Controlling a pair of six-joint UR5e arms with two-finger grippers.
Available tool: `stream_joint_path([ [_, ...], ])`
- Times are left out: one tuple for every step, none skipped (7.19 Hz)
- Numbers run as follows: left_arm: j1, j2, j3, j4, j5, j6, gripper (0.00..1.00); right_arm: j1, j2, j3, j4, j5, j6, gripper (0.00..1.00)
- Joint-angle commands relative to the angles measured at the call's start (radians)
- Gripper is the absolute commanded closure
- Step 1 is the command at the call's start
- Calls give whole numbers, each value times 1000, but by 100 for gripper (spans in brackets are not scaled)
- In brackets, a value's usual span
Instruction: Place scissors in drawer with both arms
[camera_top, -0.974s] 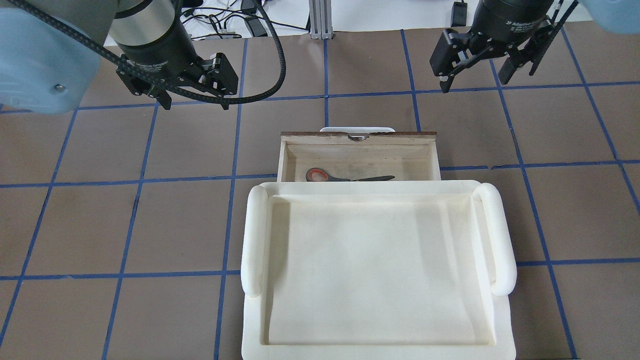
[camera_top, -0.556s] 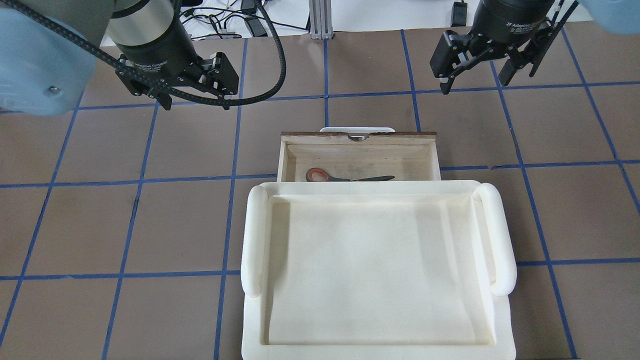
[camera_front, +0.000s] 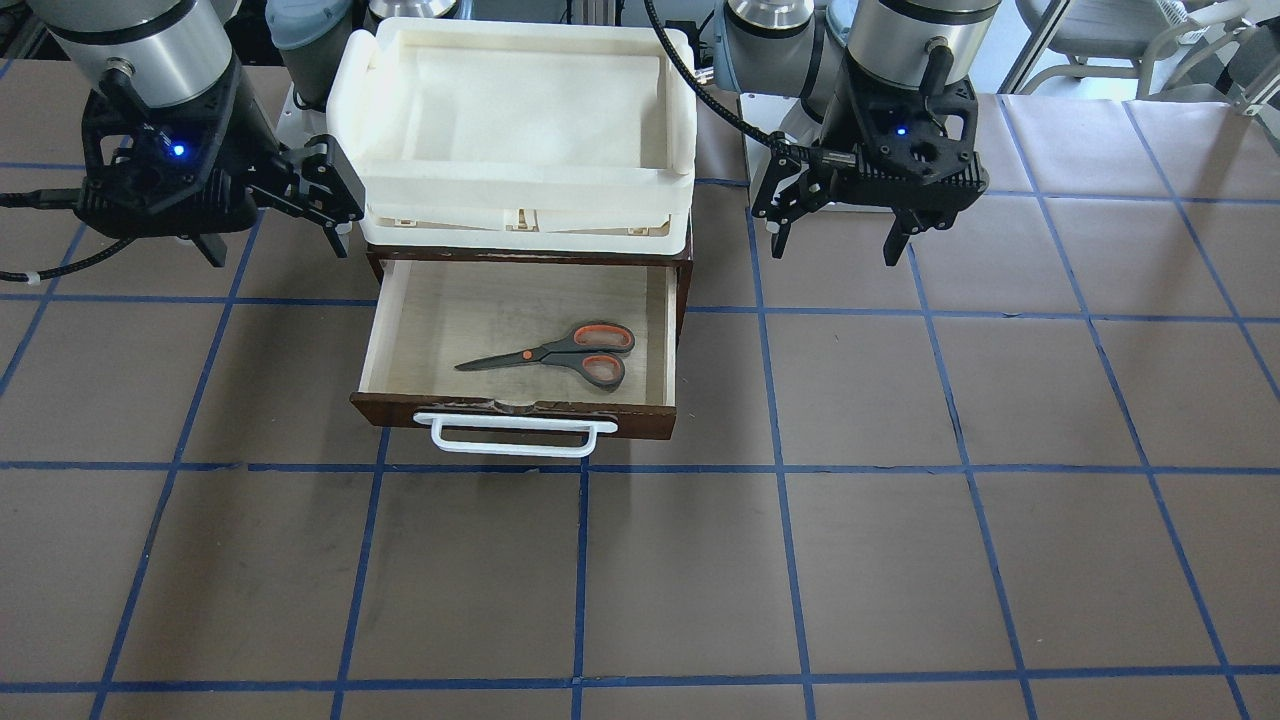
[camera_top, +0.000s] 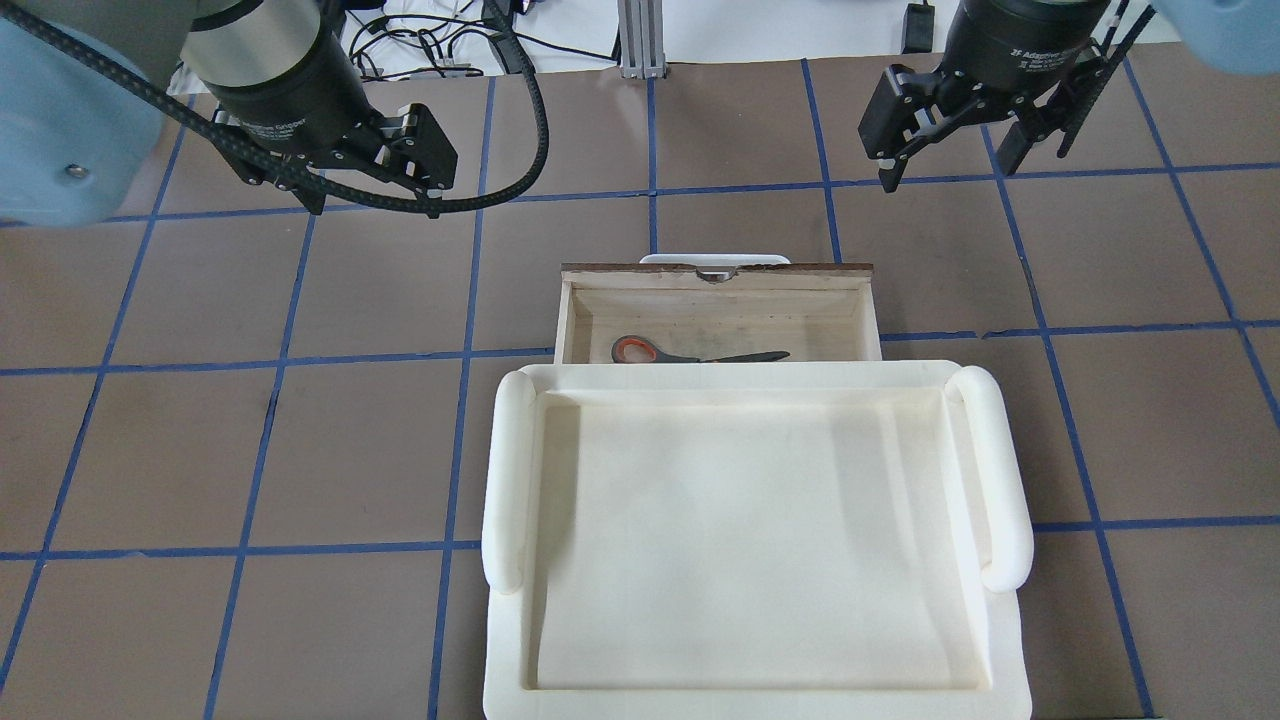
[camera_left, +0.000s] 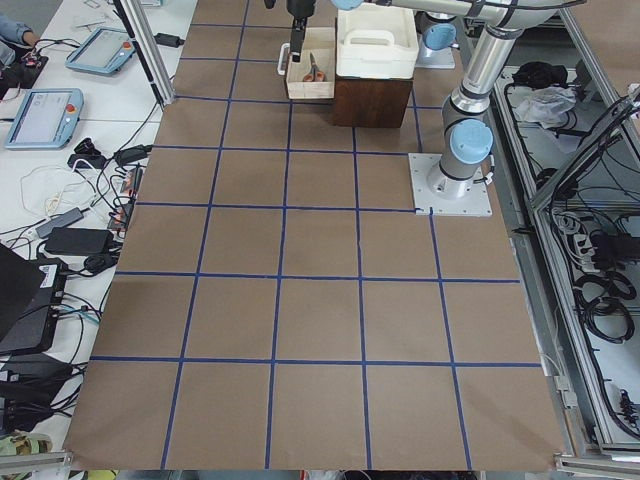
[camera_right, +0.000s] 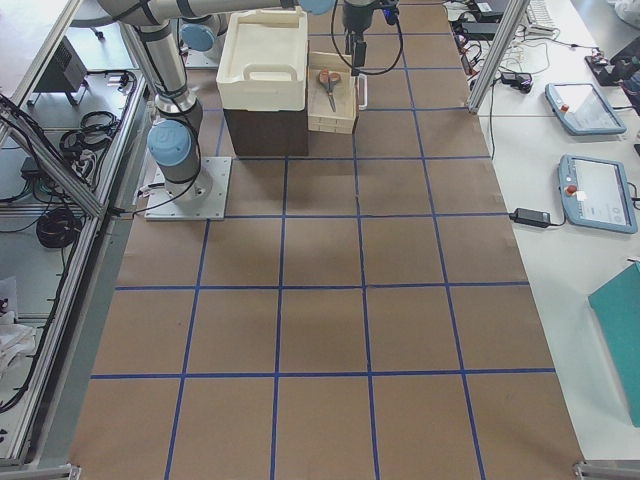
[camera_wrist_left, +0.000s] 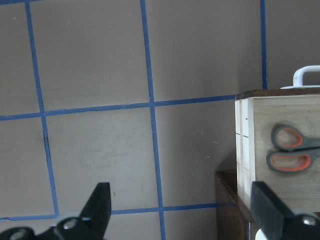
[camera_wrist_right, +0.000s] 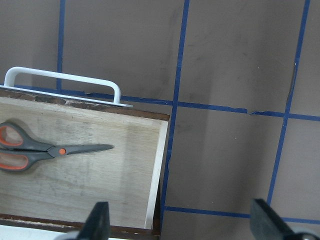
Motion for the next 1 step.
stream_joint_path([
  [17,2,-3,-2,-39,-1,0,0,-2,2,1,0,-1,0],
])
